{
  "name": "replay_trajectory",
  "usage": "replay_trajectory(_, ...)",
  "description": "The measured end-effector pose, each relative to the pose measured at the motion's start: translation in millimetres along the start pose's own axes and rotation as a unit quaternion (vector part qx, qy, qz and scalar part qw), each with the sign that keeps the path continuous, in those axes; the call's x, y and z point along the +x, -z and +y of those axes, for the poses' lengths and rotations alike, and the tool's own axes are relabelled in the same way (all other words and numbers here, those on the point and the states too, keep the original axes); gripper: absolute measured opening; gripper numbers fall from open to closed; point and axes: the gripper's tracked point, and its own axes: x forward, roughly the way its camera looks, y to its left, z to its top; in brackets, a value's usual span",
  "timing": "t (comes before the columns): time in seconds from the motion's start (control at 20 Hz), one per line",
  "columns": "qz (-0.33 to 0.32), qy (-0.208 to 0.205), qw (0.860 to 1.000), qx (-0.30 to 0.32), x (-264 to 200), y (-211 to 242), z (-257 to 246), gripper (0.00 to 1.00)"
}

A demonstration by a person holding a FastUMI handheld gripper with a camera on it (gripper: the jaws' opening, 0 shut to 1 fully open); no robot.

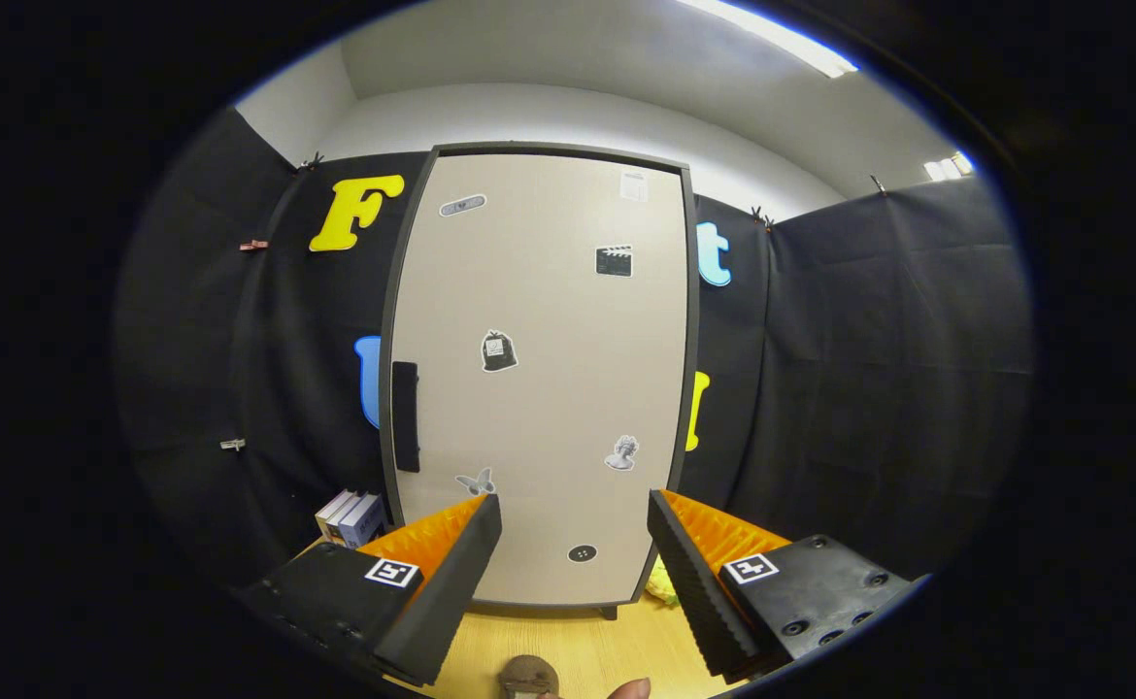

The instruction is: Open the shoe cabinet door, grab the shoes and put them into the shoe cabinet, then close the shoe cabinet door.

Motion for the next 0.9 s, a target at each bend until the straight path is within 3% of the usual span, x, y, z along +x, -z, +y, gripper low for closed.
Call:
replay_trajectory(0.7,0.006,-0.013,1.0,0.0,3,5,13,0.98)
replay_trajectory(0.9,0.014,-0.043,0.999,0.02,12,7,39,0.98)
